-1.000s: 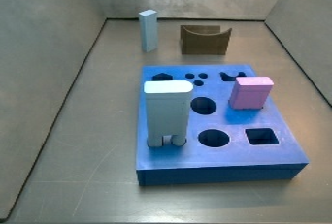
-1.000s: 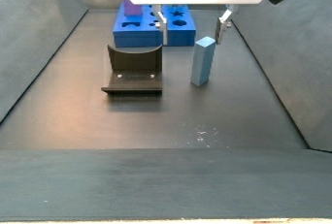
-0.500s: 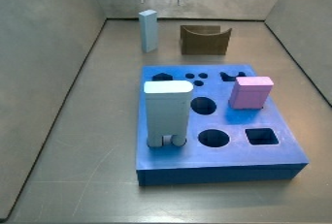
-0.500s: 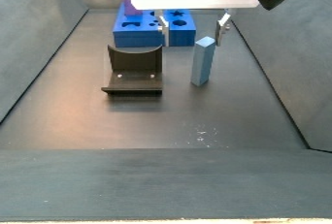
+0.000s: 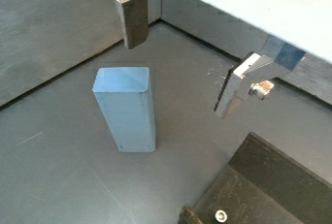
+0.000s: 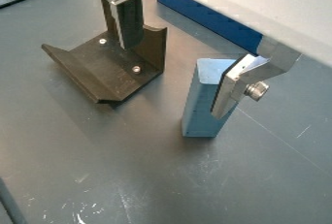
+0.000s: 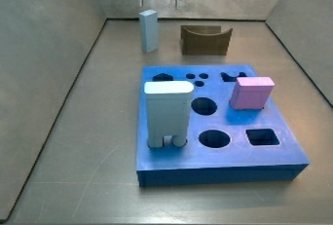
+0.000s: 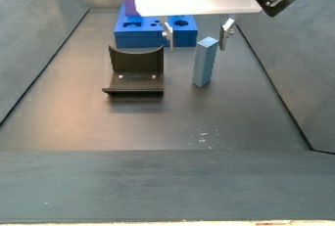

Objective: Pick up the rectangle object. Move to above the board. Insert the rectangle object.
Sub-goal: Pick up the rectangle object.

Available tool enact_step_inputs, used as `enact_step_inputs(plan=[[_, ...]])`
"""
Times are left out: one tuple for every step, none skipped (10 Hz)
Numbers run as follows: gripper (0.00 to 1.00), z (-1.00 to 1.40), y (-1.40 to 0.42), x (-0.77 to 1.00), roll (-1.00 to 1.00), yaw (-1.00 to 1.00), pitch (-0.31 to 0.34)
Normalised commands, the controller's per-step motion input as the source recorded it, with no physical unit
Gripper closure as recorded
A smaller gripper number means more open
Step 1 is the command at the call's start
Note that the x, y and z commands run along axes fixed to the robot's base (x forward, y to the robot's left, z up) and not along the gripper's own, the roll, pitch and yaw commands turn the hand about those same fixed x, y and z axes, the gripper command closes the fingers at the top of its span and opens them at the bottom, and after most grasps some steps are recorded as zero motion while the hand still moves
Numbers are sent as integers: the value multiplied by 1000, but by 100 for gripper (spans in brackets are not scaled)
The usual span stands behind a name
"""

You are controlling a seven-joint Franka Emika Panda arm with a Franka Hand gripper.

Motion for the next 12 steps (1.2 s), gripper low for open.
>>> enact_step_inputs(plan=[[0,-577,-323,-246,-146,0,-40],[0,-546,-300,-189,-289,0,0],[0,-6,0,-66,0,0,-71],[0,0,0,-66,0,0,-71],[0,0,-34,0,9,0,0],[0,-46,-234,0,160,-163,0],[0,-74,-331,0,0,-777,60],[0,-106,-143,0,0,-943,37],[0,0,-23,9,20,-63,0],[0,-71,-17,0,0,0,0],[0,-237,-154,6,103,-663,120],[0,-400,-17,-40,94,-1000,71]])
